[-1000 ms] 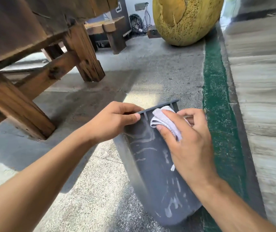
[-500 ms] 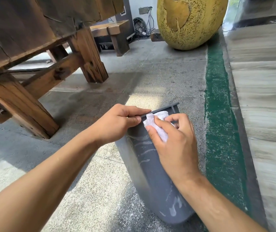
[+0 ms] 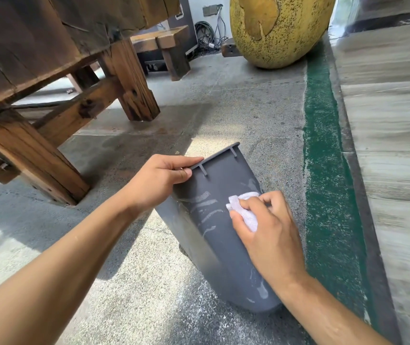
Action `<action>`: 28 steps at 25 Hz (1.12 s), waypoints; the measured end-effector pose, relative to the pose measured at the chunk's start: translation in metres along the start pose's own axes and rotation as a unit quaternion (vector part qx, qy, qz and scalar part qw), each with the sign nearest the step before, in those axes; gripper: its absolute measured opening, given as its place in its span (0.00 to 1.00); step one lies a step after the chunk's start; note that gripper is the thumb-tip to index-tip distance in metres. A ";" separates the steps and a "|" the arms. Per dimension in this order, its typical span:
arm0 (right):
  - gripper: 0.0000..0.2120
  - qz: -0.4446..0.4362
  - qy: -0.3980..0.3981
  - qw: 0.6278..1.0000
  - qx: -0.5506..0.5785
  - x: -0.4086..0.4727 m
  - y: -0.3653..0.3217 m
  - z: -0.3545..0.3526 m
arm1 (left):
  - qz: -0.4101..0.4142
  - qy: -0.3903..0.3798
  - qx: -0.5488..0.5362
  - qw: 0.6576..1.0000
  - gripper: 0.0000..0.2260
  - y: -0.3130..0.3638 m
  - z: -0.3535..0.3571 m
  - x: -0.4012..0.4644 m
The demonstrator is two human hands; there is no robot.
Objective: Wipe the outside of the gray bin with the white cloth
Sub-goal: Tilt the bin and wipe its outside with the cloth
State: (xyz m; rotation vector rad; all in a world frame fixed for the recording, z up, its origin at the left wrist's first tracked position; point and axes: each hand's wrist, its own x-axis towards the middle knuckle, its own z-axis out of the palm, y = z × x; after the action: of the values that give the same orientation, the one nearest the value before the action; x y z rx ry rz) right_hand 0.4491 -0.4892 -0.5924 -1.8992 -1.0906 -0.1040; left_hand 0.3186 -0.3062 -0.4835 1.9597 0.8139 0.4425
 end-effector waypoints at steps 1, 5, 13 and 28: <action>0.10 -0.006 -0.015 1.000 -0.001 -0.008 0.006 -0.002 | -0.005 0.005 -0.010 1.000 0.16 -0.003 -0.002 -0.001; 0.13 -0.056 -0.050 0.996 -0.051 -0.047 0.022 -0.010 | -0.004 0.001 -0.019 1.000 0.16 -0.003 -0.003 -0.003; 0.17 -0.044 -0.131 0.986 -0.091 -0.134 0.064 -0.030 | -0.011 0.028 0.011 0.999 0.19 -0.002 -0.006 -0.006; 0.09 -0.112 0.041 0.991 0.055 0.034 -0.031 -0.028 | 0.208 0.038 0.332 0.919 0.13 0.021 0.009 -0.013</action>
State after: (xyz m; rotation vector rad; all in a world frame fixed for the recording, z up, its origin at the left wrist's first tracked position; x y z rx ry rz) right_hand 0.4564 -0.4820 -0.5395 -1.6553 -1.2253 -0.2419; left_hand 0.3222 -0.3287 -0.4691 2.7908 0.6353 0.5353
